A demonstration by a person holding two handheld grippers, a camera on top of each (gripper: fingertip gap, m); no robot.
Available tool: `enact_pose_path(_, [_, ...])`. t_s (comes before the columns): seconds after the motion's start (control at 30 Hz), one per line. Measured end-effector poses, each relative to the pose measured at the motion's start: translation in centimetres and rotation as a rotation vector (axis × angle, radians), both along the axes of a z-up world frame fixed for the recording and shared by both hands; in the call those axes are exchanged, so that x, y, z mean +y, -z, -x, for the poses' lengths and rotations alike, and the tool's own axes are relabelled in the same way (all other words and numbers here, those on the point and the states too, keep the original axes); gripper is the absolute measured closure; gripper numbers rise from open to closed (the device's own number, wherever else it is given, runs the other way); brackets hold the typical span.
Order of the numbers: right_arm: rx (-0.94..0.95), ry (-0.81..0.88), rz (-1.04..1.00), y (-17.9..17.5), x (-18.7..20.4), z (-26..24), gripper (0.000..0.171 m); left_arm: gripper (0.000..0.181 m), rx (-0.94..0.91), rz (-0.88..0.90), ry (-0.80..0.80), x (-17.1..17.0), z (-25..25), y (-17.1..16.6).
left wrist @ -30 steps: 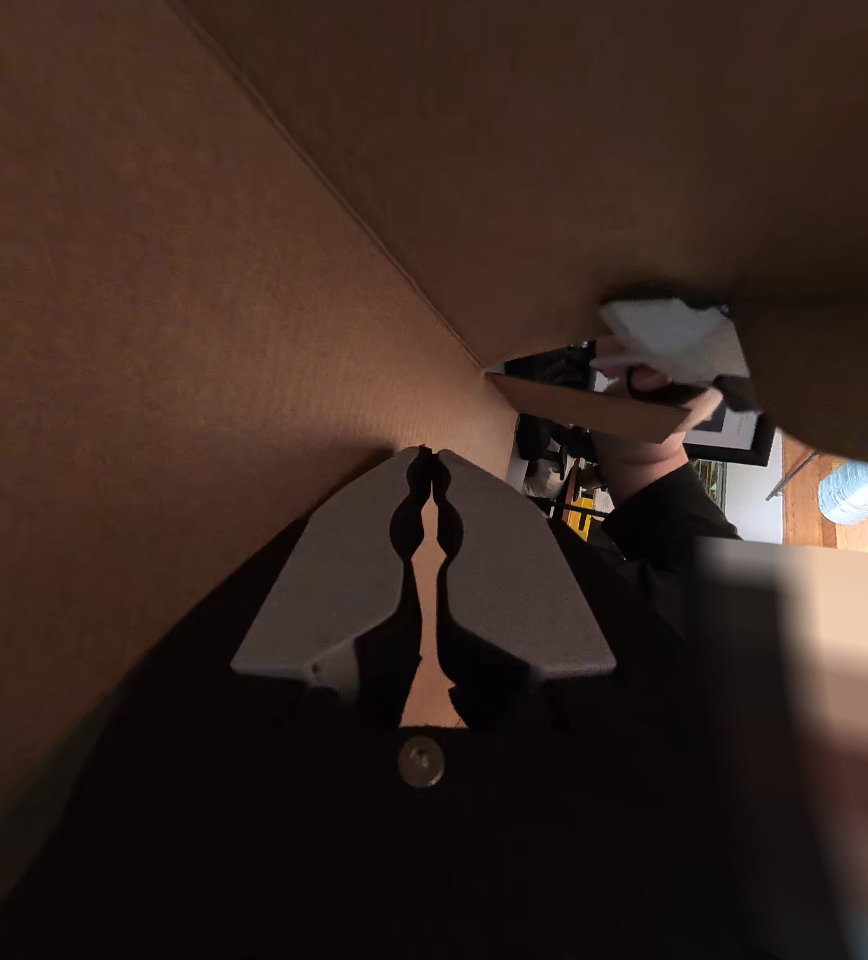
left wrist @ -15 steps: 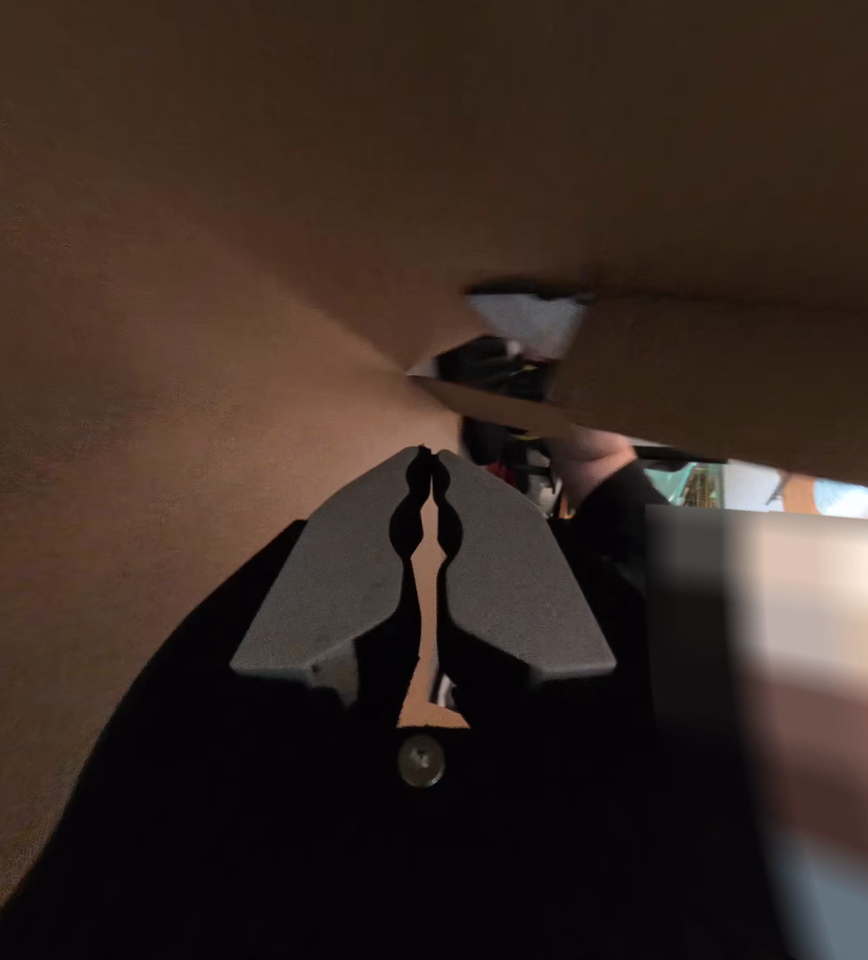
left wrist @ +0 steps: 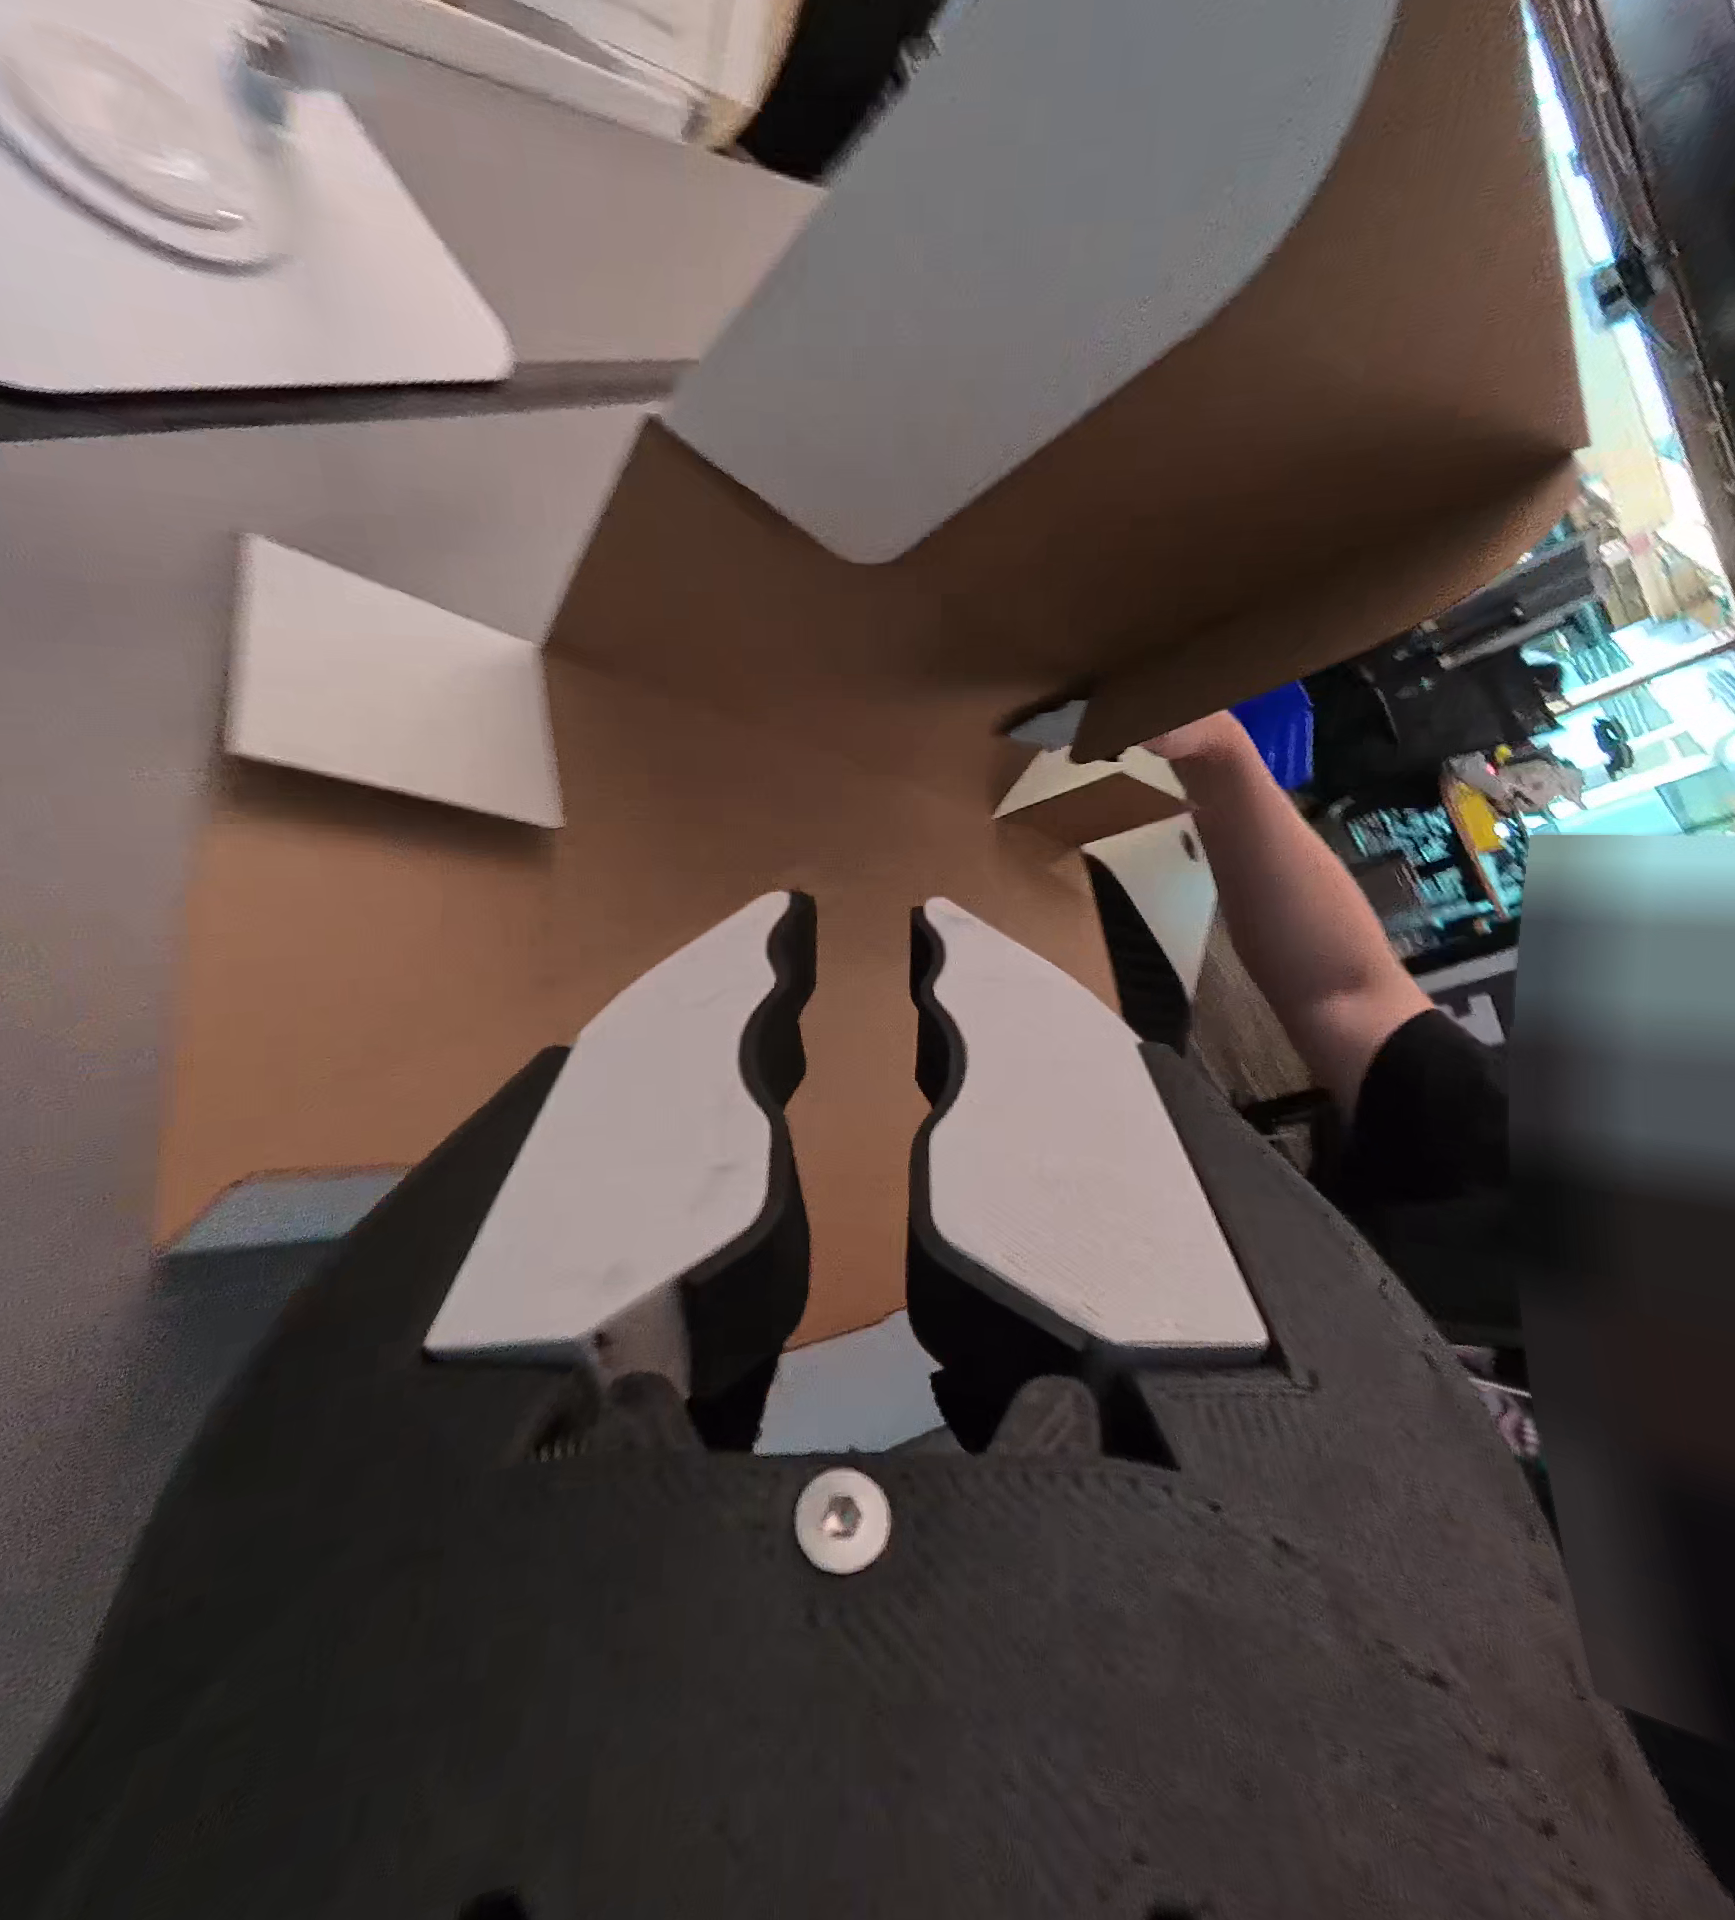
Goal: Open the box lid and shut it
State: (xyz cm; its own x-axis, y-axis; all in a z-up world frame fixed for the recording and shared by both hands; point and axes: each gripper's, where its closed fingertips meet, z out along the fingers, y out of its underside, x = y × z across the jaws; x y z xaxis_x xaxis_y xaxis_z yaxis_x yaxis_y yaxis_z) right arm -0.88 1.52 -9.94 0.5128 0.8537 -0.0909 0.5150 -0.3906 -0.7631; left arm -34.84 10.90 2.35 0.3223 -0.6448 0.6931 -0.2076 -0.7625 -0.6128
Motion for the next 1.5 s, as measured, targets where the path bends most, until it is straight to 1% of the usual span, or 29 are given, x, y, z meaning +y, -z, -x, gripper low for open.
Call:
enact_pose_path(0.1, [0.010, -0.003, 0.046, -0.5, 1.1, -1.9, 0.163, 0.161, 0.029, 0.028, -0.050, 0.4, 3.6, 2.6])
enact_pose_path(0.17, [0.017, 0.000, 0.077, -0.7, 1.5, -3.7, 0.165, 0.161, 0.018, 0.051, -0.054, -0.3, 4.7, 3.9])
enact_pose_path(0.23, [0.016, -0.038, 0.077, -0.2, 1.5, -4.5, 0.165, 0.161, 0.013, 0.051, -0.044, -1.2, 5.2, 4.9])
enact_pose_path(0.33, [0.040, -0.069, 0.026, 0.2, 2.0, -3.4, 0.163, 0.161, 0.055, 0.024, -0.050, -1.7, 5.7, 6.9])
enact_pose_path(0.4, [0.068, -0.083, -0.028, -0.4, 2.2, -2.1, 0.159, 0.161, 0.092, -0.007, -0.061, -1.8, 5.9, 7.9])
enact_pose_path(0.43, [0.074, -0.064, -0.052, -0.8, 2.5, -1.9, 0.160, 0.161, 0.097, -0.027, -0.068, -1.9, 5.9, 7.9])
enact_pose_path(0.5, [0.086, -0.017, -0.071, -1.1, 2.9, -2.3, 0.159, 0.161, 0.066, -0.090, -0.092, -2.5, 5.6, 6.4])
enact_pose_path(0.6, [0.073, 0.079, -0.117, -1.9, 3.2, -4.6, 0.145, 0.161, 0.055, -0.217, -0.102, -5.0, 4.9, 2.9])
enact_pose_path(0.67, [0.092, 0.156, -0.190, -3.4, 3.3, -6.9, 0.135, 0.159, 0.059, -0.295, -0.116, -7.8, 4.3, 0.6])
enact_pose_path(0.7, [0.101, 0.202, -0.232, -4.3, 3.4, -8.4, 0.134, 0.156, 0.055, -0.328, -0.132, -9.4, 3.9, -0.3])
enact_pose_path(0.8, [0.151, 0.332, -0.363, -7.0, 2.4, -13.3, 0.136, 0.151, 0.026, -0.382, -0.154, -15.5, 2.5, -1.7])
enact_pose_path(0.83, [0.206, 0.333, -0.380, -7.7, 1.4, -14.3, 0.144, 0.152, 0.001, -0.395, -0.136, -17.9, 1.6, -1.7])
enact_pose_path(0.87, [0.282, 0.315, -0.376, -8.1, 0.1, -15.0, 0.150, 0.156, -0.013, -0.400, -0.105, -20.4, 0.5, -1.3])
enact_pose_path(0.9, [0.367, 0.284, -0.348, -8.1, -1.1, -15.1, 0.150, 0.162, -0.004, -0.391, -0.058, -22.9, -0.6, -0.2])
enact_pose_path(0.93, [0.431, 0.227, -0.284, -7.5, -2.6, -14.7, 0.149, 0.163, 0.024, -0.365, 0.006, -25.2, -1.7, 1.3])
enact_pose_path(1.0, [0.530, 0.081, -0.138, -6.2, -5.8, -13.0, 0.137, 0.162, 0.054, -0.293, 0.136, -29.1, -4.0, 4.3])
enact_pose_path(1.03, [0.570, 0.036, -0.094, -5.8, -6.9, -12.2, 0.134, 0.157, 0.040, -0.262, 0.184, -30.5, -5.2, 5.5])
enact_pose_path(1.07, [0.565, 0.031, -0.083, -5.1, -7.2, -11.7, 0.129, 0.152, 0.023, -0.233, 0.218, -31.5, -6.4, 6.6])
enact_pose_path(1.1, [0.516, 0.054, -0.090, -4.0, -7.0, -11.4, 0.126, 0.145, 0.025, -0.206, 0.243, -32.2, -7.5, 7.9])
enact_pose_path(1.17, [0.367, 0.086, -0.118, -1.4, -6.5, -10.7, 0.127, 0.138, 0.046, -0.217, 0.277, -33.0, -9.4, 10.0])
enact_pose_path(1.2, [0.299, 0.107, -0.128, -0.2, -6.3, -10.5, 0.137, 0.136, 0.068, -0.251, 0.283, -33.1, -10.2, 11.0])
enact_pose_path(1.23, [0.230, 0.136, -0.129, 0.8, -6.0, -10.5, 0.151, 0.132, 0.097, -0.290, 0.280, -33.0, -10.8, 11.9])
enact_pose_path(1.27, [0.200, 0.133, -0.114, 1.4, -6.2, -10.2, 0.163, 0.126, 0.129, -0.321, 0.272, -32.8, -11.3, 12.8])
enact_pose_path(1.33, [0.215, 0.154, -0.120, 1.2, -6.8, -9.6, 0.162, 0.120, 0.179, -0.332, 0.270, -32.8, -11.8, 14.1])
enact_pose_path(1.43, [0.244, 0.221, -0.092, 0.1, -8.1, -9.7, 0.168, 0.120, 0.185, -0.330, 0.263, -33.0, -11.9, 14.5])
enact_pose_path(1.5, [0.270, 0.259, -0.027, -0.3, -9.6, -9.4, 0.169, 0.120, 0.215, -0.336, 0.271, -33.2, -11.4, 14.8])
